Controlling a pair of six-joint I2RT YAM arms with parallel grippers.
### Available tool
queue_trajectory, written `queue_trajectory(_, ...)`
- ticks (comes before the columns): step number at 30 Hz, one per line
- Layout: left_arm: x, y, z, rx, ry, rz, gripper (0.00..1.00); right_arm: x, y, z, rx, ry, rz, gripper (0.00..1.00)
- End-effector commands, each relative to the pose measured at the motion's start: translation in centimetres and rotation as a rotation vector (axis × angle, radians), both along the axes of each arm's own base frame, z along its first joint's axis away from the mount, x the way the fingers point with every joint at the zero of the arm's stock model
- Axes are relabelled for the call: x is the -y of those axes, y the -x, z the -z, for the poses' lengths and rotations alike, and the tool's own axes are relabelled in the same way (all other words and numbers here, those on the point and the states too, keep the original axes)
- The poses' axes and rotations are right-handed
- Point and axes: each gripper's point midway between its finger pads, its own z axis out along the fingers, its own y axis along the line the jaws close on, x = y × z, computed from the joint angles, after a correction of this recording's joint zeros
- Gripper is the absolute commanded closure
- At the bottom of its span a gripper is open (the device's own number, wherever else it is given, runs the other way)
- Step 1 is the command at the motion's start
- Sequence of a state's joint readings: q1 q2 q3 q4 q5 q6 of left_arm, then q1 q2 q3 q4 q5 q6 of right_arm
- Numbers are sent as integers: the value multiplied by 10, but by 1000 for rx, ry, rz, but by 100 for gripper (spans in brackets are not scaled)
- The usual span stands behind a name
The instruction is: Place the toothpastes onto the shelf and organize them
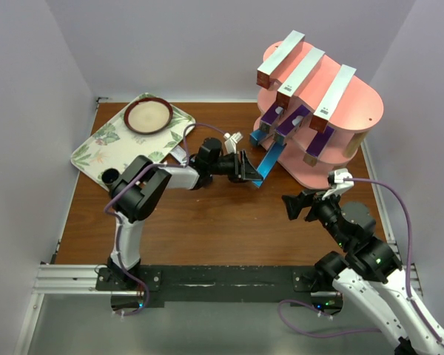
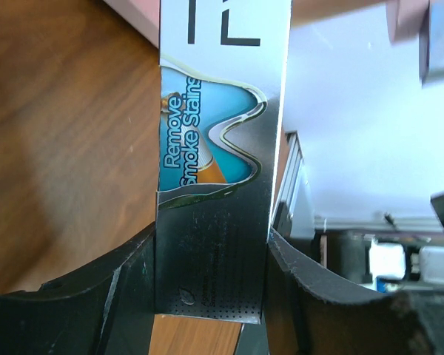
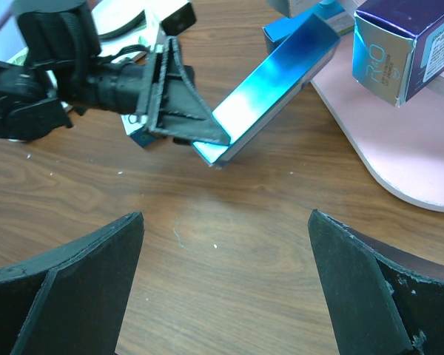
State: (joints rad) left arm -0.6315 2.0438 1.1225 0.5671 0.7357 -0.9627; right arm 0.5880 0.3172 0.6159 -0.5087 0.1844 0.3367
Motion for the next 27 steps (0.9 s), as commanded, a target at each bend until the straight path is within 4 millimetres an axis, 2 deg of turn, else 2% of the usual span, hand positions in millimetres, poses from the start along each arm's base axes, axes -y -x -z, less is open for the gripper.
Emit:
queue_trajectory(1,21,-26,-42,83,123,-20,67,0,0,-6,27,-6,-4,3)
queue_trajectory(10,38,-52,-32,26,123,-69,60,0,-1,-7,30,-6,-4,3)
queue_trajectory(18,49,-57,-15,-37,111,-82,55,-1,-1,-6,25,-5,-7,3)
queue_trajectory(27,60,-59,-9,-73,130,-112,52,-1,-1,-5,23,-4,-7,3)
